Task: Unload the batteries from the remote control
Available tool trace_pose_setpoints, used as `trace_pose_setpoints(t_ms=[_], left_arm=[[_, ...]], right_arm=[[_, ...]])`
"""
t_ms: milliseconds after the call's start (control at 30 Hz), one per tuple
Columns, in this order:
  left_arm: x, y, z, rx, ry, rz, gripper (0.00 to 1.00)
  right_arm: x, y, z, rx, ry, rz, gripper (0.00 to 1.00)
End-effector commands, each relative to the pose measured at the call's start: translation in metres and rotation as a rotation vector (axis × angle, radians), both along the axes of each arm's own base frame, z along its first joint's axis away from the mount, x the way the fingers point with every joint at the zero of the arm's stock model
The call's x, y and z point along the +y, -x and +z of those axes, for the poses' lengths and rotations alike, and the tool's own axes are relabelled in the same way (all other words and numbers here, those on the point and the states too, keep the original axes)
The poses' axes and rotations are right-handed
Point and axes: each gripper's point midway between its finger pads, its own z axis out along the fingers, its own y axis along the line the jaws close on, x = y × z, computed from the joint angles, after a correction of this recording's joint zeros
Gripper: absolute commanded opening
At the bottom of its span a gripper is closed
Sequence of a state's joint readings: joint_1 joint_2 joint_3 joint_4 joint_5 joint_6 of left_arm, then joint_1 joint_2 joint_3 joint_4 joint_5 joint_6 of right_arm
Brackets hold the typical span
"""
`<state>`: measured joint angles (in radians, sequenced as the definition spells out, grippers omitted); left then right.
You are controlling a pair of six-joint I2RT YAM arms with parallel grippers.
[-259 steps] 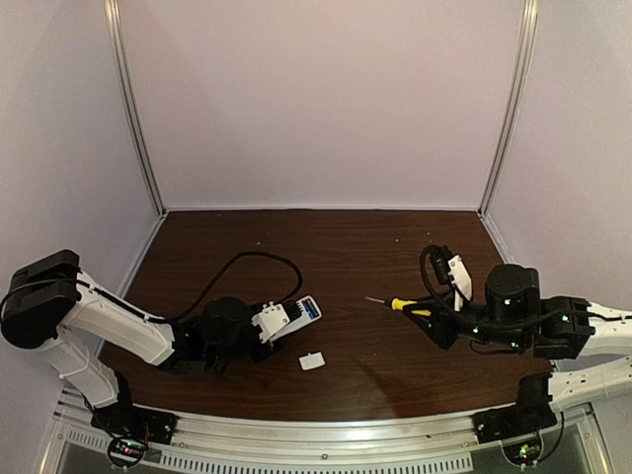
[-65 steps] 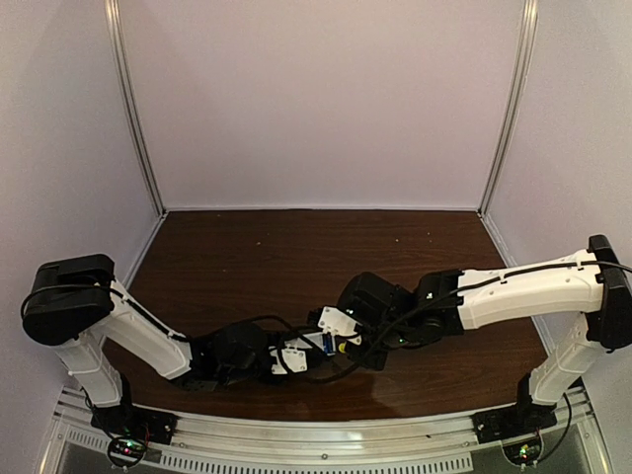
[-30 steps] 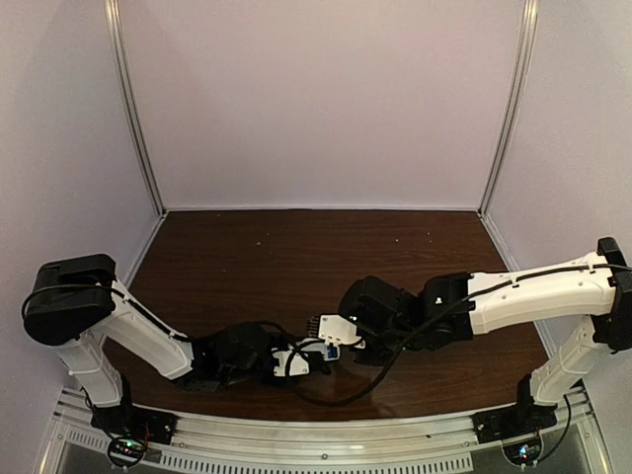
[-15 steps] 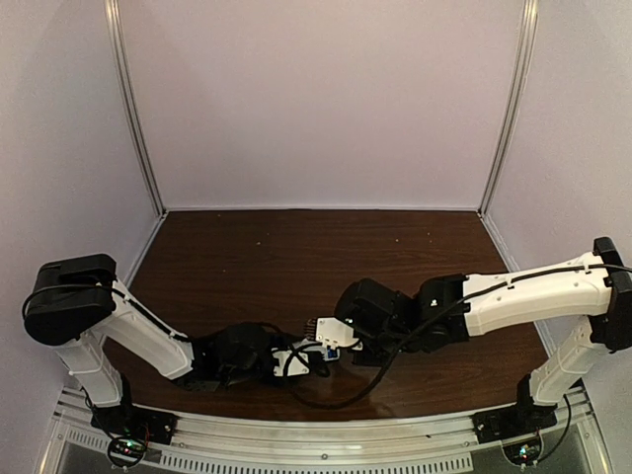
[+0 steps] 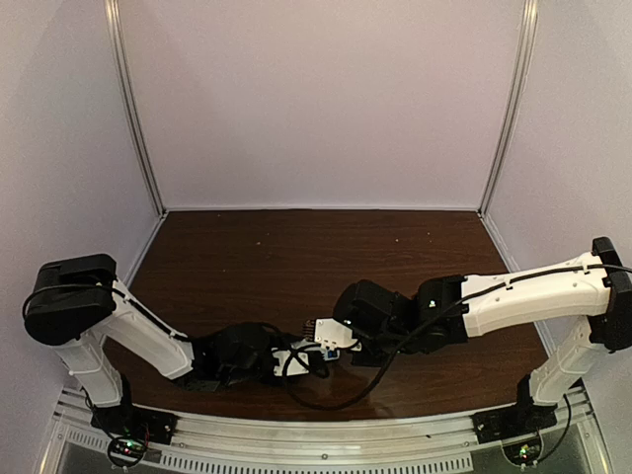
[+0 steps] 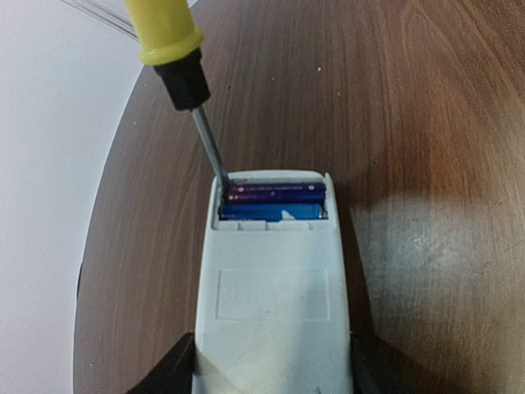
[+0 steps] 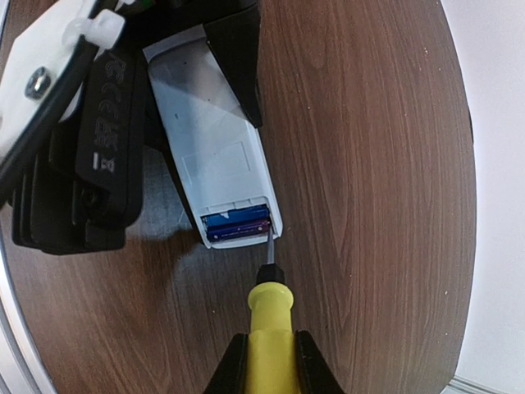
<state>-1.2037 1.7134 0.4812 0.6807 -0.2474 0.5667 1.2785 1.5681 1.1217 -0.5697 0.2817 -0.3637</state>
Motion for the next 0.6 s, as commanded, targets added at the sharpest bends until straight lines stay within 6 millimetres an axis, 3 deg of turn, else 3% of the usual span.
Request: trace_pose_setpoints(t_ms=[0, 300, 567], left_arm=[[-0.002, 0.008, -0.014, 0.03, -0.047, -0.042, 0.0], [-0.002, 0.007, -0.015, 0.041, -0.044, -0.042, 0.0], [-0.003, 0.007, -0.014, 0.045, -0.042, -0.046, 0.0]], right_arm=[[0.01, -0.007, 0.005, -0.042, -0.027, -0.011, 0.0], [0.015, -0.011, 0.014, -0.061, -0.073, -0.027, 0.0], [0.012, -0.007, -0.012, -0.027, 0.001, -0.014, 0.0]])
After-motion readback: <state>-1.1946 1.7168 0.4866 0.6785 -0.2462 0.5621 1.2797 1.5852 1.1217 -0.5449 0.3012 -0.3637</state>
